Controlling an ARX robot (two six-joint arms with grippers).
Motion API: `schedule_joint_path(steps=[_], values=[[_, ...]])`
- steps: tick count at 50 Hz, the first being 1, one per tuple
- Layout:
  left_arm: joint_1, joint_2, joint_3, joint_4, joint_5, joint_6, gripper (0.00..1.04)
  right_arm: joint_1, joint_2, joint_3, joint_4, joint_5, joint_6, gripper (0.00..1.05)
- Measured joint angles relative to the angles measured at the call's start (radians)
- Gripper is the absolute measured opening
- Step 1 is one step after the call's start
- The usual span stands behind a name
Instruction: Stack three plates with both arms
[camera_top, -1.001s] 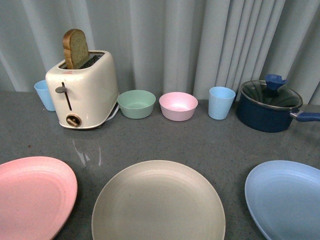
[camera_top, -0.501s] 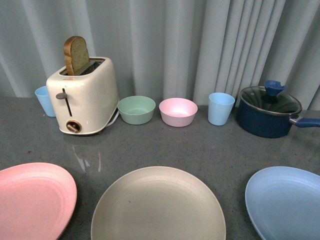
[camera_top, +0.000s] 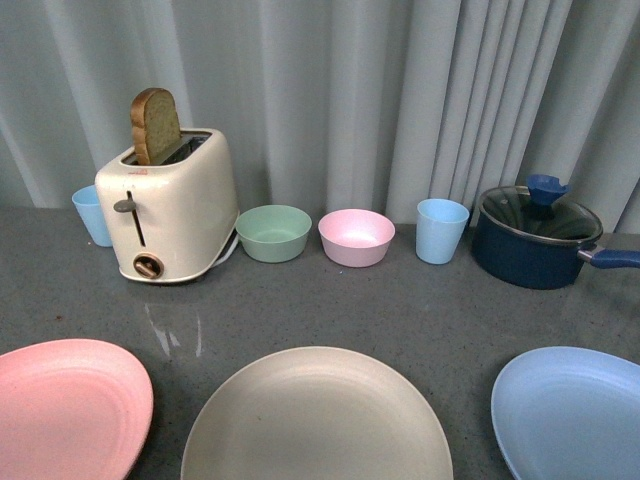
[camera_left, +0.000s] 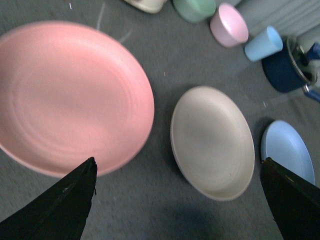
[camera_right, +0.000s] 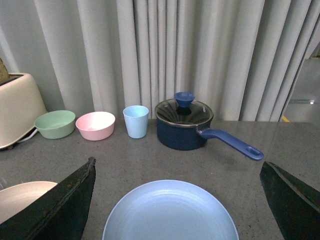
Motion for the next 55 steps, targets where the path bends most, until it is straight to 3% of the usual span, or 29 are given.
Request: schedule_joint_path(steps=[7,15,23,55], values=[[0.086,0.272,0.106,0.172,0.044,0.158,0.98,0.0,0.0,0.0,0.0,0.0,0.0,0.97],[0.105,0.592,0.211,0.256,0.074,0.323,0.98,0.0,0.0,0.0,0.0,0.0,0.0,0.97],[0.127,0.894,0.331,0.32,0.005,0.462,0.98,0.0,0.0,0.0,0.0,0.0,0.0,0.97],[0.171,1.249,0.496,0.295,-0.096,0.697,0.98,0.0,0.0,0.0,0.0,0.0,0.0,0.97]])
